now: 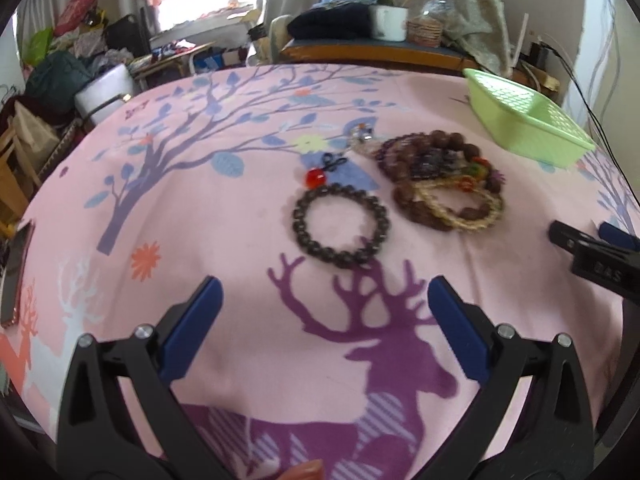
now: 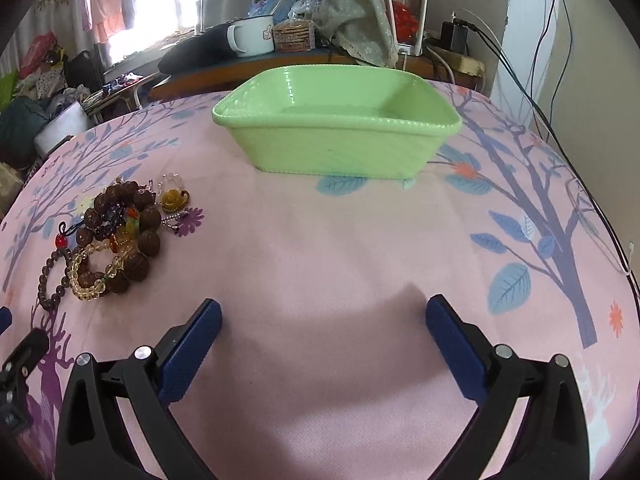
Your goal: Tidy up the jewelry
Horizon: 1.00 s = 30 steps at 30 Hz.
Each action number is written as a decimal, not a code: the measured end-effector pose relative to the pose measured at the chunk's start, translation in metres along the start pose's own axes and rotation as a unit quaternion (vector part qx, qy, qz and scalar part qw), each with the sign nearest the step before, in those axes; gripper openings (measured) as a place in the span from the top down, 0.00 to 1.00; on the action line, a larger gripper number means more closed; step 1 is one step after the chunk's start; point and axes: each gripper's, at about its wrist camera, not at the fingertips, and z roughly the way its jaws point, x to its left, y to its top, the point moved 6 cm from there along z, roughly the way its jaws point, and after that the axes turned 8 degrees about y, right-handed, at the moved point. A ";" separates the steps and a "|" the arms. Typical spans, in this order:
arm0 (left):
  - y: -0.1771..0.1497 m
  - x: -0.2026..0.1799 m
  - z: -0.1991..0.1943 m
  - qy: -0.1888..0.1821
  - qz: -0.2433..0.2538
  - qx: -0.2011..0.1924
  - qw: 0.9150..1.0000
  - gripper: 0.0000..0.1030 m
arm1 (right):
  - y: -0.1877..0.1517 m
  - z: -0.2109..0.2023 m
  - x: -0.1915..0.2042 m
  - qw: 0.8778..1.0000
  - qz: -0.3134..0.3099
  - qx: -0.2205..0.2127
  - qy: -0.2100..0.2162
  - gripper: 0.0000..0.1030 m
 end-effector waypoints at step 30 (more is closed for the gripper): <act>0.006 -0.019 -0.036 0.017 0.029 -0.062 0.998 0.04 | 0.000 0.000 -0.001 1.000 0.000 -0.001 0.001 0.25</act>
